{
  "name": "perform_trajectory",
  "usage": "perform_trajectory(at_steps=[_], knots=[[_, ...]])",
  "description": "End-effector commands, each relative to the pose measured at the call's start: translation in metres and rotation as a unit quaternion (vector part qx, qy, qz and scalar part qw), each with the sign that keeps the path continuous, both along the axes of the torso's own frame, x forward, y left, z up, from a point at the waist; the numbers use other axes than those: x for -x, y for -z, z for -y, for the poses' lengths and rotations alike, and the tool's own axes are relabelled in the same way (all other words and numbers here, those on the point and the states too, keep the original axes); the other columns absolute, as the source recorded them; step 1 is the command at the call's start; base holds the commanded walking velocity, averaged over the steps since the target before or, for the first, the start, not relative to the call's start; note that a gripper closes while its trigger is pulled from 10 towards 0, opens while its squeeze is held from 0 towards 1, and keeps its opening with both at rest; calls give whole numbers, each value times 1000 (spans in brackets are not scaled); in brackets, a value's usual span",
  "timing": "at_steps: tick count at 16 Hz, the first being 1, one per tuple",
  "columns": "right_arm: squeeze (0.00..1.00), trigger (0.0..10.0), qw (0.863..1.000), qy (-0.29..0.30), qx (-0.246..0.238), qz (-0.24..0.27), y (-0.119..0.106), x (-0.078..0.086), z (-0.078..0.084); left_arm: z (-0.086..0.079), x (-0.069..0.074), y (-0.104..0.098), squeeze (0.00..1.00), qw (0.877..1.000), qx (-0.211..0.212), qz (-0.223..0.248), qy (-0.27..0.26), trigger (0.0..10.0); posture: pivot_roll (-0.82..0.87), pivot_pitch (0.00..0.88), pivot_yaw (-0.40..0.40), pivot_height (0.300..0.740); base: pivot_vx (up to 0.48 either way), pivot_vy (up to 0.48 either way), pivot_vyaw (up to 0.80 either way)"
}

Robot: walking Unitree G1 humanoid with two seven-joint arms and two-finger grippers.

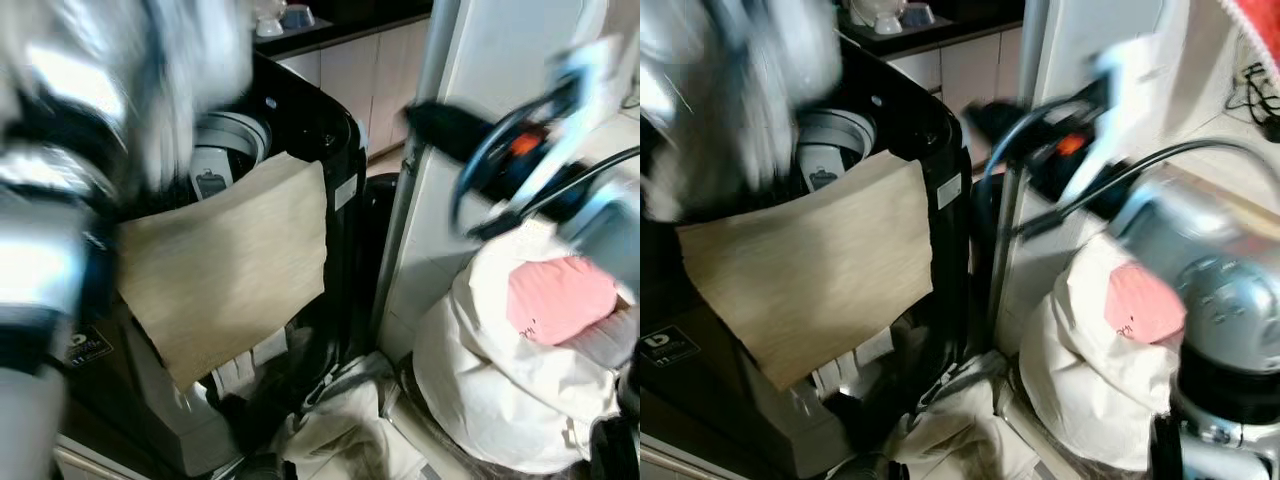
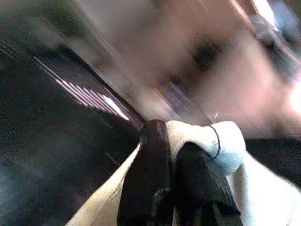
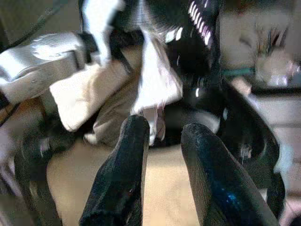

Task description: Clothes washing

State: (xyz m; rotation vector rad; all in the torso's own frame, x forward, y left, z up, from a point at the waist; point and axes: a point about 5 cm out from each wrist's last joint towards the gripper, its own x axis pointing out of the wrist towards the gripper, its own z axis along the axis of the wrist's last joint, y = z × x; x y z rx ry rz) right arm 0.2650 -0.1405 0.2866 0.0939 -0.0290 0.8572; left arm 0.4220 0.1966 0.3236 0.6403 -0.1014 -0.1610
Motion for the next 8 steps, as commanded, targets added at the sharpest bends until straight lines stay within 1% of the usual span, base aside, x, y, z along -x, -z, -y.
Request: perform_trajectory(at_steps=[1,2,3,4,5,6,7,8], knots=[[0,10000,999,-21,33,-13,10,4,-10,3,0,-4,0,1000,-9,-11,14,10000,-41,0,41,740,0,0,0],[0,10000,997,-32,65,-34,23,8,-16,3,-1,3,929,999,-23,-24,12,10000,-41,0,33,740,0,0,0],[0,10000,997,-32,65,-34,23,8,-16,3,-1,3,929,999,-23,-24,12,10000,-41,0,33,740,0,0,0],[0,10000,994,-35,85,-54,34,11,-19,3,-2,6,1000,999,-29,-40,9,10000,-41,0,32,740,0,0,0],[0,10000,992,-35,103,-61,43,14,-22,2,-2,2,1000,997,-44,-57,6,10000,-42,0,44,740,0,0,0],[0,10000,991,-29,110,-68,48,16,-22,1,-1,-3,1000,996,-57,-64,4,10000,-43,0,51,740,0,0,0],[0,10000,991,-25,112,-71,50,16,-22,1,-1,-3,1000,996,-58,-71,4,10000,-43,0,51,740,0,0,0],[0,10000,990,-18,115,-74,53,15,-20,-1,-1,-1,1000,994,-61,-88,5,10000,-43,0,53,740,0,0,0]])
